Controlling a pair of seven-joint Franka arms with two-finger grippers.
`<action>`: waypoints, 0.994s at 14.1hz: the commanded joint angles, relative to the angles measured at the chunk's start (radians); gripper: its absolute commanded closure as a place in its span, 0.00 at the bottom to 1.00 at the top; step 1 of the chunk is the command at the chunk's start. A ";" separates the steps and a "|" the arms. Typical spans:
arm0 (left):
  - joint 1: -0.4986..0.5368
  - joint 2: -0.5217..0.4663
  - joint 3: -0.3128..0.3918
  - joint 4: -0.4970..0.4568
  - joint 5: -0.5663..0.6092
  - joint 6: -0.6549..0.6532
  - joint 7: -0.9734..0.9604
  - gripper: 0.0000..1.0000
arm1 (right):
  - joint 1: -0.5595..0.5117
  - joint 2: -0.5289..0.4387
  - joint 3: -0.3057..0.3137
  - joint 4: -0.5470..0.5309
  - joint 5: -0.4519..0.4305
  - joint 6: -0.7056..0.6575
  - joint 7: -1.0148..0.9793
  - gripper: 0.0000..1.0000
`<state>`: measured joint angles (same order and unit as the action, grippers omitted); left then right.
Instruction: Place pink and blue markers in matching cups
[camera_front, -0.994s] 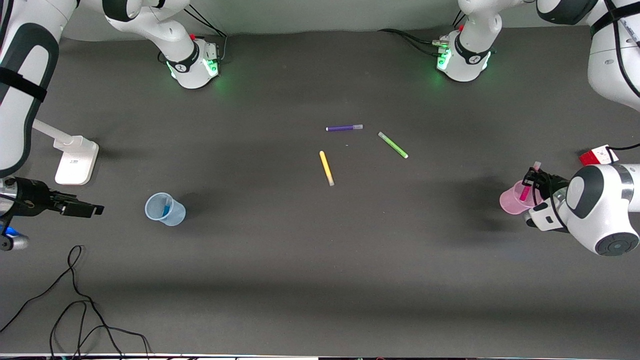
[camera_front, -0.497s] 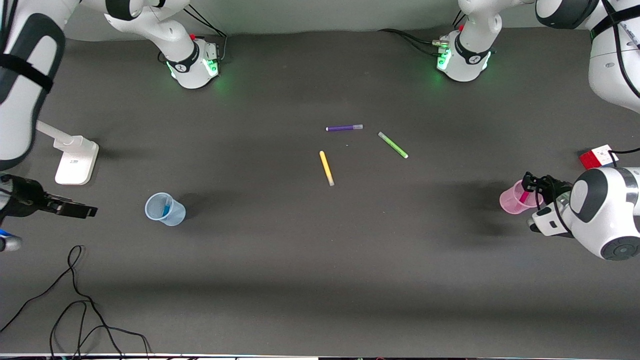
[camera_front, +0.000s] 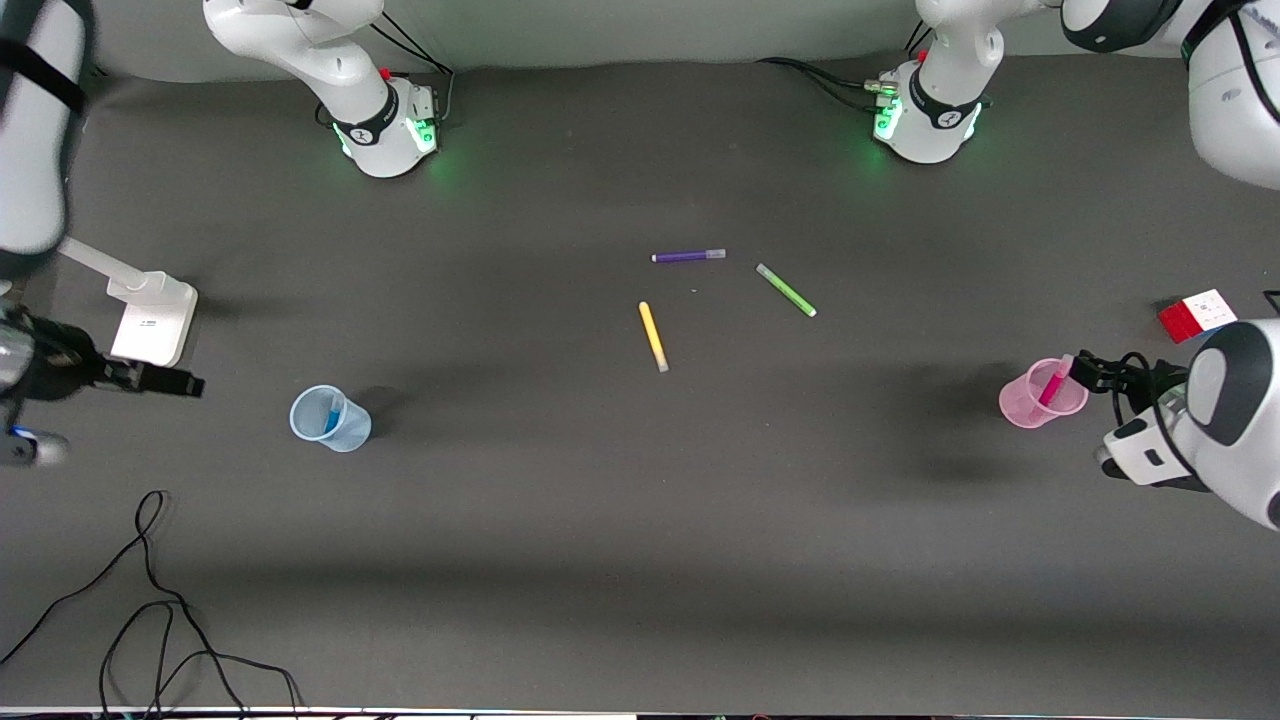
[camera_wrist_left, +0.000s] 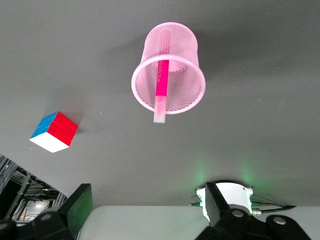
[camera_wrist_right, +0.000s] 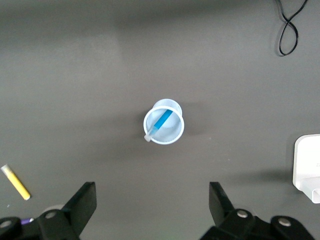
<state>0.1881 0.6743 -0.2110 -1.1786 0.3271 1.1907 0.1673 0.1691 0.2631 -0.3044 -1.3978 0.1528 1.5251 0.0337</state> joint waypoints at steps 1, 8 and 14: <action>-0.010 -0.080 0.002 0.002 -0.067 0.018 -0.016 0.00 | -0.138 -0.276 0.211 -0.355 -0.071 0.166 0.015 0.00; 0.034 -0.449 0.007 -0.317 -0.238 0.305 -0.019 0.00 | -0.299 -0.377 0.444 -0.397 -0.099 0.121 -0.041 0.00; -0.140 -0.579 0.127 -0.414 -0.296 0.415 -0.114 0.00 | -0.093 -0.303 0.241 -0.264 -0.098 0.109 -0.094 0.00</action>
<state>0.1591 0.1674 -0.1857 -1.5208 0.0474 1.5751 0.0791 -0.0415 -0.0825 0.0602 -1.7490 0.0756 1.6634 -0.0372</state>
